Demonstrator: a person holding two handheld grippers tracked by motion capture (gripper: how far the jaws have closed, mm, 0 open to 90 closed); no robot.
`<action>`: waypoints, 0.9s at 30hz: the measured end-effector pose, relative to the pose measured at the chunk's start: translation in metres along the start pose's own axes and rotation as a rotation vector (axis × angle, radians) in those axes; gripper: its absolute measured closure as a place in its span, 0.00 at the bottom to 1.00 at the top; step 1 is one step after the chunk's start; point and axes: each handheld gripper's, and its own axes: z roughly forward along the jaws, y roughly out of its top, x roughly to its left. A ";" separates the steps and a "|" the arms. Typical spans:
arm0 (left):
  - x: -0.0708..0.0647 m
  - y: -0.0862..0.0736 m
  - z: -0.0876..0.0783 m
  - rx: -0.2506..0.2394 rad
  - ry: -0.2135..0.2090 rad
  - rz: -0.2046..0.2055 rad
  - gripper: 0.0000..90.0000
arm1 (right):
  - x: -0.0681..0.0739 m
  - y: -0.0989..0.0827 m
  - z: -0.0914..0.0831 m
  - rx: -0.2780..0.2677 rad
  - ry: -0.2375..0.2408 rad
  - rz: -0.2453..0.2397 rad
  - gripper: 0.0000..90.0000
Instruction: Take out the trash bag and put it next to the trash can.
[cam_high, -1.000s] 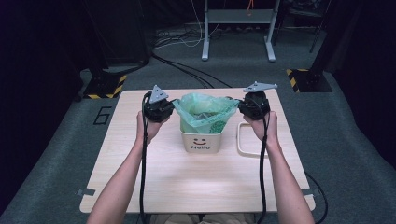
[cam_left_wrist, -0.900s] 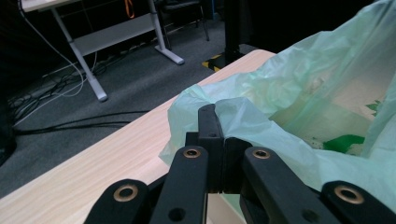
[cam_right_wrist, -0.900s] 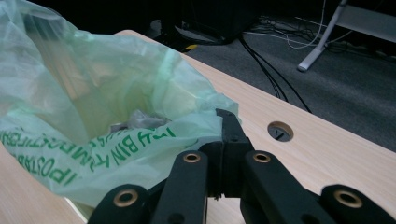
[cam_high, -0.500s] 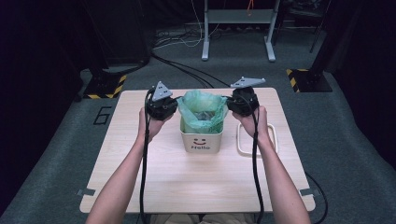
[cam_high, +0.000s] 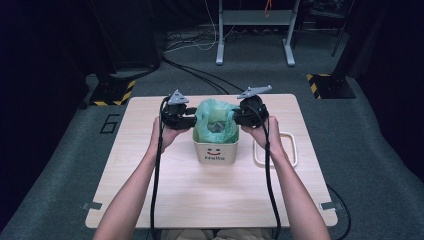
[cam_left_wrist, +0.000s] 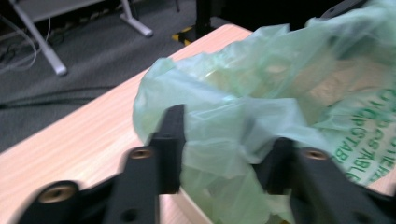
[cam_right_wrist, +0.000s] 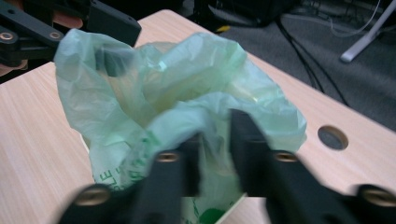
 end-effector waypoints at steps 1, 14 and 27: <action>0.001 0.000 0.001 0.004 -0.002 -0.009 0.55 | -0.002 0.000 0.001 0.007 -0.003 0.012 0.64; 0.008 0.000 0.016 0.077 -0.041 -0.087 0.79 | -0.017 -0.004 0.023 0.078 0.050 0.114 0.79; 0.006 0.005 0.012 0.019 -0.107 -0.130 1.00 | -0.019 -0.001 0.012 0.059 0.080 0.120 1.00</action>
